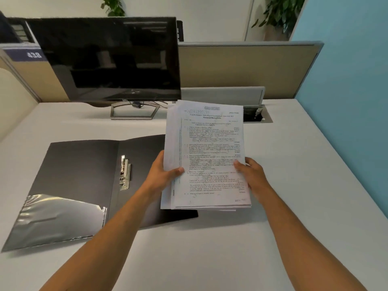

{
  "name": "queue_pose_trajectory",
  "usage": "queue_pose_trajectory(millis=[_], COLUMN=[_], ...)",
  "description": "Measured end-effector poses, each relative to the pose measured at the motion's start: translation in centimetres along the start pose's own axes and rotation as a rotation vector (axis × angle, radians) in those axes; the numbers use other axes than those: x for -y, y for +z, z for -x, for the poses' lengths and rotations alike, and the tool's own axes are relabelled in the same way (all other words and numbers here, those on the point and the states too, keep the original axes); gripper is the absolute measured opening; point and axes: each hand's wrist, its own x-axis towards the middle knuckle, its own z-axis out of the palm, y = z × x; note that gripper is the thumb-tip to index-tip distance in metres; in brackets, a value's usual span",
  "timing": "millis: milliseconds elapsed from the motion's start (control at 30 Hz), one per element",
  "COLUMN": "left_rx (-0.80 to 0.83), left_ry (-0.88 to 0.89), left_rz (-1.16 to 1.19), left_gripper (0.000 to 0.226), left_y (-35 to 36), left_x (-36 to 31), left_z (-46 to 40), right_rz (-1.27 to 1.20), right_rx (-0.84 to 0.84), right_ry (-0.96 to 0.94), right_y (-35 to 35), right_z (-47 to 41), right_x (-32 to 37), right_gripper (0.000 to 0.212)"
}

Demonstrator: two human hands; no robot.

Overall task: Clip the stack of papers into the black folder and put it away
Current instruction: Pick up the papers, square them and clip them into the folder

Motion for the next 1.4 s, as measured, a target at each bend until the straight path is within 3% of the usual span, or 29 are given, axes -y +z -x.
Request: queue_pose_trajectory(millis=[100,200,633,867,1400], left_rx=[-0.003,-0.031,-0.244,-0.307,-0.294], left_ry=[0.01,0.023,0.309,0.32,0.349], left_rz=[0.001,-0.015,-0.028,-0.05,0.036], left_gripper=[0.059,0.059,0.05,0.071,0.054], left_y=[-2.8,-4.8,-9.4,-10.1,-7.8], left_x=[-0.4,-0.6,-3.3,-2.1,-1.7], left_z=[1.1,1.8,3.9,4.6,3.4], right_rz=[-0.062,-0.068,0.108,0.13,0.067], right_rx=[0.217,0.287,0.201,0.253,0.217], right_ry=[0.011,-0.03,-0.438,-0.43,-0.417], right_y=[2.3,4.9,12.5,12.7,14.3], right_z=[-0.1,0.0,1.8,2.4,2.5], right_x=[1.4,2.5,5.6,3.2,2.6], right_gripper=[0.033,0.035,0.03,0.05,0.042])
